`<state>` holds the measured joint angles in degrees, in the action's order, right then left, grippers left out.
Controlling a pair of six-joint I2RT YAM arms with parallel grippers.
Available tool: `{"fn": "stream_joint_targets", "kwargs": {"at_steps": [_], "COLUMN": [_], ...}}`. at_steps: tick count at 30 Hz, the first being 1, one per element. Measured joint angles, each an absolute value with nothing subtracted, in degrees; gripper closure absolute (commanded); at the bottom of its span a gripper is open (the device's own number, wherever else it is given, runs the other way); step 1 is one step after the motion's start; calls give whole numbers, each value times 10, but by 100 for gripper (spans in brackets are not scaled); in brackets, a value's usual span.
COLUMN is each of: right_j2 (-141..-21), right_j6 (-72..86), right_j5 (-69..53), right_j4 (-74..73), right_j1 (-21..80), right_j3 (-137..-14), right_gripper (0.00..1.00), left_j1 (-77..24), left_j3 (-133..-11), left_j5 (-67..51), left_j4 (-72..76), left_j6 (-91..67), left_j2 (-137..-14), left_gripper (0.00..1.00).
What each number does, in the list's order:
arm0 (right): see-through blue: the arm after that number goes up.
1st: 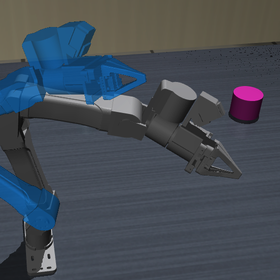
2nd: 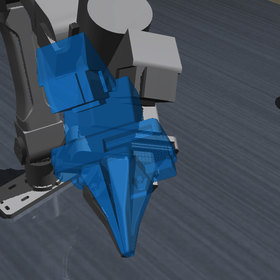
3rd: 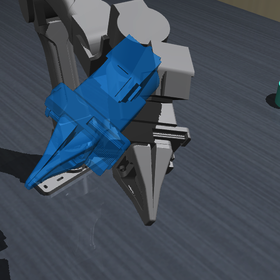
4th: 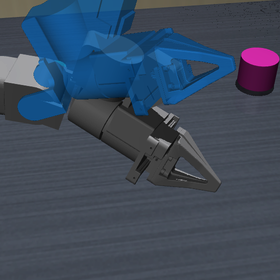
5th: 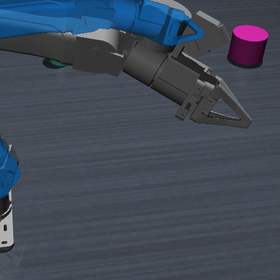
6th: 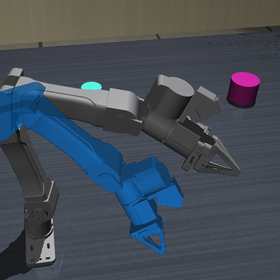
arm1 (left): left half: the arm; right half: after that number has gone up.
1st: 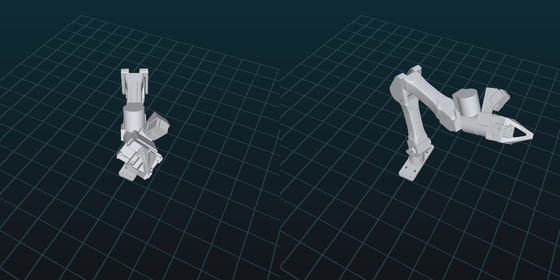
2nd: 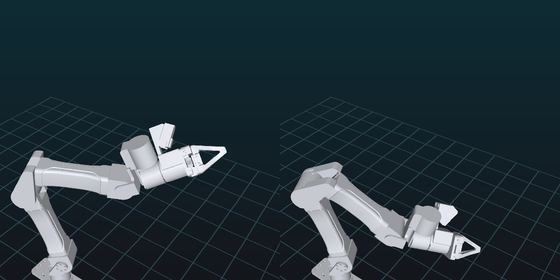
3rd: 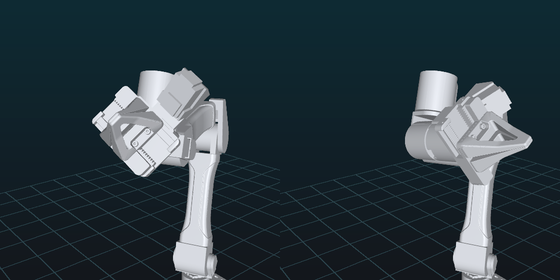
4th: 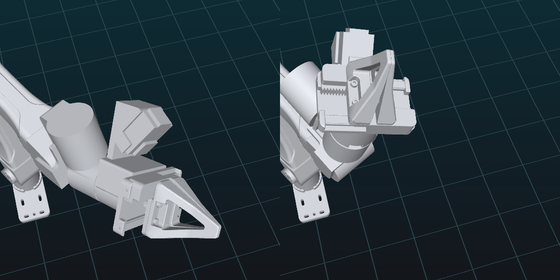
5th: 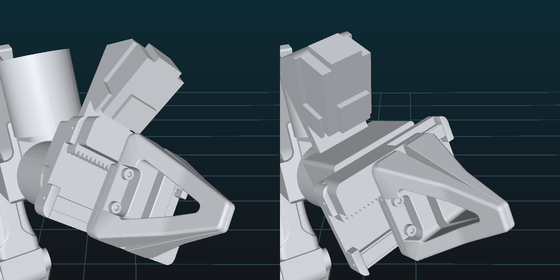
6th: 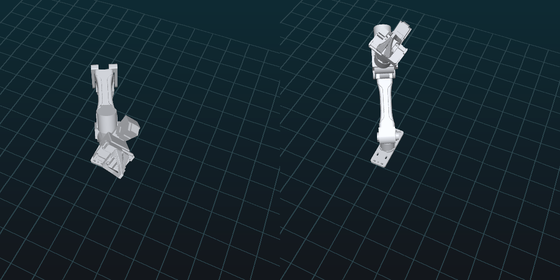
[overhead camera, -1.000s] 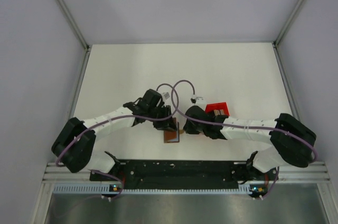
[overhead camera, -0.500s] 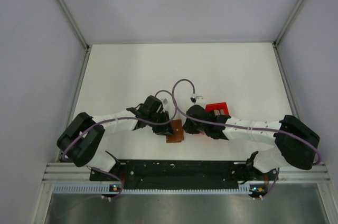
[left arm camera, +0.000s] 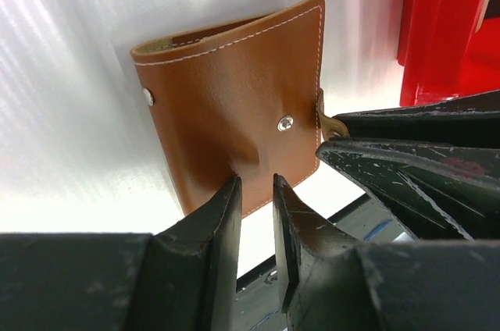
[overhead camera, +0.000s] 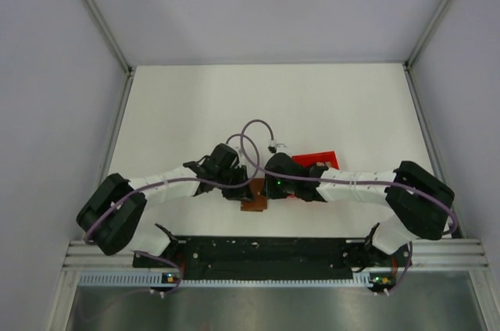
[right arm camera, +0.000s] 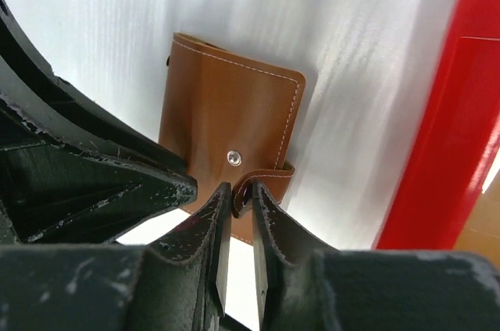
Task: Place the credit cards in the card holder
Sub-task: Close the card holder at the center of the board.
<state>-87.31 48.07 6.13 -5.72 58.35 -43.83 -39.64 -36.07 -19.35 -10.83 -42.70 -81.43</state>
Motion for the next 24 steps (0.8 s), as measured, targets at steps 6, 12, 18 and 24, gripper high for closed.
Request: {"fn": "stream_joint_targets", "kwargs": {"at_steps": [6, 12, 18, 24], "right_j2": [-873, -809, -705, -682], "right_j6": [476, 469, 465, 466], "right_j5": [30, 4, 2, 7], "right_j4": [-53, -55, -57, -95], "right_j1": [579, 561, 529, 488], "right_j3": [-444, -442, -422, -396], "right_gripper": [69, 60, 68, 79], "left_j1": [-396, -396, -396, -393], "left_j3": [-352, -351, -357, -361], "left_j5": [-160, -128, -81, -71], "left_j4": [-128, -155, -185, -193], "left_j6": [-422, -417, -402, -375], "left_j2": [-781, -742, -709, -723], "left_gripper": [67, 46, 34, 28]}}
